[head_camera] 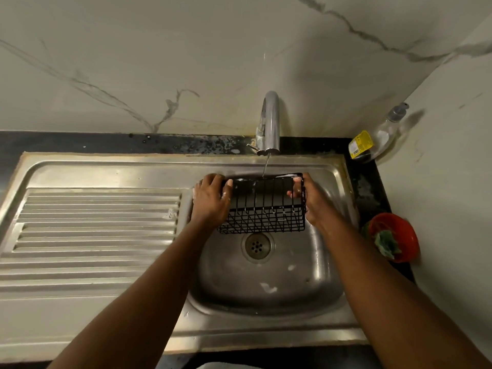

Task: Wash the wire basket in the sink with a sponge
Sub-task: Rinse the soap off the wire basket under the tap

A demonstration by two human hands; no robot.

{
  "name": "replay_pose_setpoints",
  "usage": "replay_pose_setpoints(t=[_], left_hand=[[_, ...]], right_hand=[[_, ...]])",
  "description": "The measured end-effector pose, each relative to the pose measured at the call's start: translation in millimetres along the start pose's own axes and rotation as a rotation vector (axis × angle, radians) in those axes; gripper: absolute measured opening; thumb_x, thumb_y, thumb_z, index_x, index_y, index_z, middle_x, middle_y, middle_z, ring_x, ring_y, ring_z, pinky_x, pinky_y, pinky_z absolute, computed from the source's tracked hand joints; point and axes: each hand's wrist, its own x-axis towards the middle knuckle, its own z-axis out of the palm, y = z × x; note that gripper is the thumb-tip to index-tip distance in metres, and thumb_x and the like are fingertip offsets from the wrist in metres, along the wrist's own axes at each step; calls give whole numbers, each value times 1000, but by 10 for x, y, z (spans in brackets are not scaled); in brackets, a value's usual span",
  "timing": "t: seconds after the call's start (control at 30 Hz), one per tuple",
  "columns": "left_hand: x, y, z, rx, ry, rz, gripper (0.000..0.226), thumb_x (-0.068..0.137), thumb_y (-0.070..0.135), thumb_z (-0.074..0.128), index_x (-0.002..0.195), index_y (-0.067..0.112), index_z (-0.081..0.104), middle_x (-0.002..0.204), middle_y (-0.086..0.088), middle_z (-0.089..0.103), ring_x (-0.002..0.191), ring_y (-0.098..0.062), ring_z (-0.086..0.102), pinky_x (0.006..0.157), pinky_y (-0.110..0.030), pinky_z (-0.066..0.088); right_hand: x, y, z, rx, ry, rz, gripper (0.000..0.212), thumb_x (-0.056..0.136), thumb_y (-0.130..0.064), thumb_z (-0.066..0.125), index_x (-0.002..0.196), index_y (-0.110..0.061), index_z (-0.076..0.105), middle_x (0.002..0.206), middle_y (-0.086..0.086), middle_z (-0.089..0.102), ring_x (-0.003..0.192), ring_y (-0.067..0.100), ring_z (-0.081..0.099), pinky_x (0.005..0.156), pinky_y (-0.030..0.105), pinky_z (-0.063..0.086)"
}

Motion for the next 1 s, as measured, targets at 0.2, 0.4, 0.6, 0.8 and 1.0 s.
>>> replay_pose_setpoints(t=[0.2, 0.4, 0.6, 0.8, 1.0], left_hand=[[17, 132, -3, 66, -25, 203, 36, 112, 39, 37, 113, 20, 67, 111, -8, 69, 103, -26, 65, 104, -52, 50], [-26, 271, 164, -99, -101, 129, 34, 113, 41, 33, 91, 24, 54, 71, 1, 61, 61, -12, 57, 55, -33, 44], [18, 360, 266, -156, -42, 168, 38, 112, 43, 32, 97, 21, 58, 76, 4, 63, 67, -15, 60, 60, -44, 51], [77, 455, 257, -300, 11, 110, 46, 113, 42, 32, 88, 18, 61, 75, -2, 65, 69, -21, 62, 65, -46, 53], [48, 499, 252, -356, -31, 51, 51, 114, 38, 34, 80, 12, 60, 69, -3, 62, 61, -14, 56, 61, -43, 50]], right_hand=[[-3, -277, 134, -235, -55, -53, 46, 102, -52, 45, 95, -17, 75, 72, 1, 64, 85, 21, 59, 101, 43, 40], [-45, -446, 296, -468, -83, -99, 47, 102, -53, 44, 89, -16, 69, 87, 6, 67, 86, 23, 61, 78, 36, 42], [-29, -437, 408, -566, -67, -127, 55, 93, -65, 41, 87, -19, 71, 89, 6, 70, 87, 25, 65, 83, 37, 49], [-42, -612, 553, -925, 56, -221, 53, 101, -55, 31, 91, -14, 63, 91, 14, 58, 83, 31, 53, 76, 38, 38], [39, -610, 547, -951, 22, -221, 53, 99, -55, 37, 93, -12, 67, 88, 11, 60, 84, 29, 59, 72, 37, 41]])
